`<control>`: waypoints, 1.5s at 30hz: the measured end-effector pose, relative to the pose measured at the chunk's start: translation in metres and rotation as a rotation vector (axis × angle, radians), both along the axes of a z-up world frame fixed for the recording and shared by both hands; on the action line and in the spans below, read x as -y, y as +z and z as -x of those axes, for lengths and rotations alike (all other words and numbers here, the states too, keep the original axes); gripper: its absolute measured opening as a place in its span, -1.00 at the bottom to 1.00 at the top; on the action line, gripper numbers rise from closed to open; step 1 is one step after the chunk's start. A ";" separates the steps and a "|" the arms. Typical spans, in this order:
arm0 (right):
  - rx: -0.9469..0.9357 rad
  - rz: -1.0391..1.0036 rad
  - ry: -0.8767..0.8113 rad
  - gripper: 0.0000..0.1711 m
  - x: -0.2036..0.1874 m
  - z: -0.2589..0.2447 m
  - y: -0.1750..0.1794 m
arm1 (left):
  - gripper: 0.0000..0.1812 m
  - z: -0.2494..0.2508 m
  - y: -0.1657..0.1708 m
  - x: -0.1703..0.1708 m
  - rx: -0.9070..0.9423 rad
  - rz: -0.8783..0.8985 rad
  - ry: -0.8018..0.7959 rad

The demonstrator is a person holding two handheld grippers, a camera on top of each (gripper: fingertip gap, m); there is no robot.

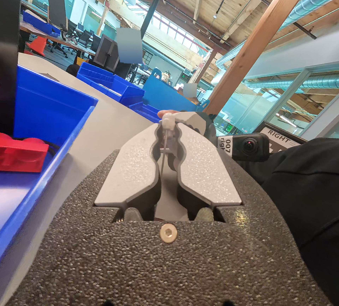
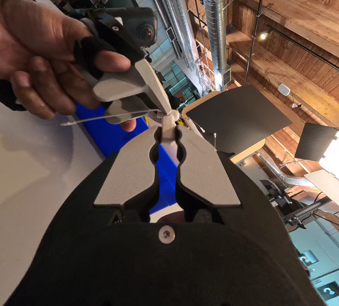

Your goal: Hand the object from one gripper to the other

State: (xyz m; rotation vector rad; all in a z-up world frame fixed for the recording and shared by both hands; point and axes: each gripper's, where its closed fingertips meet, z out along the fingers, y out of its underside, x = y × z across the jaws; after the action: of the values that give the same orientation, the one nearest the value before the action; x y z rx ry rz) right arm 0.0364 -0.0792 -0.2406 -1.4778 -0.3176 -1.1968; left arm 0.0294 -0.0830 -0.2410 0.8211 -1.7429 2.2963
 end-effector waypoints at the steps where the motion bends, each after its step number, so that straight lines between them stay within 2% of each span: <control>1: -0.013 0.000 0.007 -0.84 0.001 0.000 0.000 | -0.84 0.001 0.001 0.000 0.004 0.004 -0.004; 3: -0.080 -0.009 0.046 -0.84 0.001 0.000 0.001 | -0.84 0.003 0.002 0.000 0.028 -0.021 -0.034; 5: -0.213 -0.022 0.114 -0.84 0.001 0.001 -0.001 | -0.74 0.004 0.004 -0.002 0.094 -0.091 -0.046; 12: -0.830 -0.024 0.418 -0.84 0.000 0.007 -0.019 | -0.66 0.010 0.017 -0.019 0.566 -0.360 0.075; 18: -1.057 0.027 0.590 -0.84 0.000 0.025 -0.027 | -0.61 0.024 -0.009 -0.005 0.921 -0.618 0.081; 21: -1.089 0.072 0.599 -0.84 0.002 0.029 -0.032 | -0.61 0.030 -0.015 0.000 1.027 -0.663 0.072; 29: -1.195 0.151 0.689 -0.84 0.020 0.039 -0.030 | -0.60 0.046 -0.004 -0.002 1.128 -0.627 0.051; 34: -1.260 0.190 0.746 -0.84 0.022 0.049 -0.036 | -0.60 0.038 -0.028 0.003 1.263 -0.817 0.084; 37: -1.270 0.229 0.756 -0.84 0.018 0.056 -0.043 | -0.61 0.044 -0.042 0.012 1.336 -0.858 0.046; 39: -1.271 0.244 0.759 -0.84 0.016 0.060 -0.046 | -0.74 0.046 -0.046 0.016 1.359 -0.866 0.049; 40: -1.267 0.245 0.752 -0.84 0.015 0.059 -0.047 | -0.82 0.046 -0.047 0.017 1.357 -0.864 0.049; 43: -1.204 0.203 0.690 -0.81 0.013 0.047 -0.046 | -0.83 0.037 -0.050 0.015 1.232 -0.891 0.055; 45: -1.074 0.156 0.577 -0.64 0.011 0.029 -0.043 | -0.84 0.028 -0.048 0.013 1.068 -0.867 0.065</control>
State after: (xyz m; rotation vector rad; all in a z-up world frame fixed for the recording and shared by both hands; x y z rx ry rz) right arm 0.0070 -0.0902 -0.2838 -1.7809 -0.0715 0.1489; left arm 0.0009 -0.0956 -0.2888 -0.4979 -3.2524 2.0617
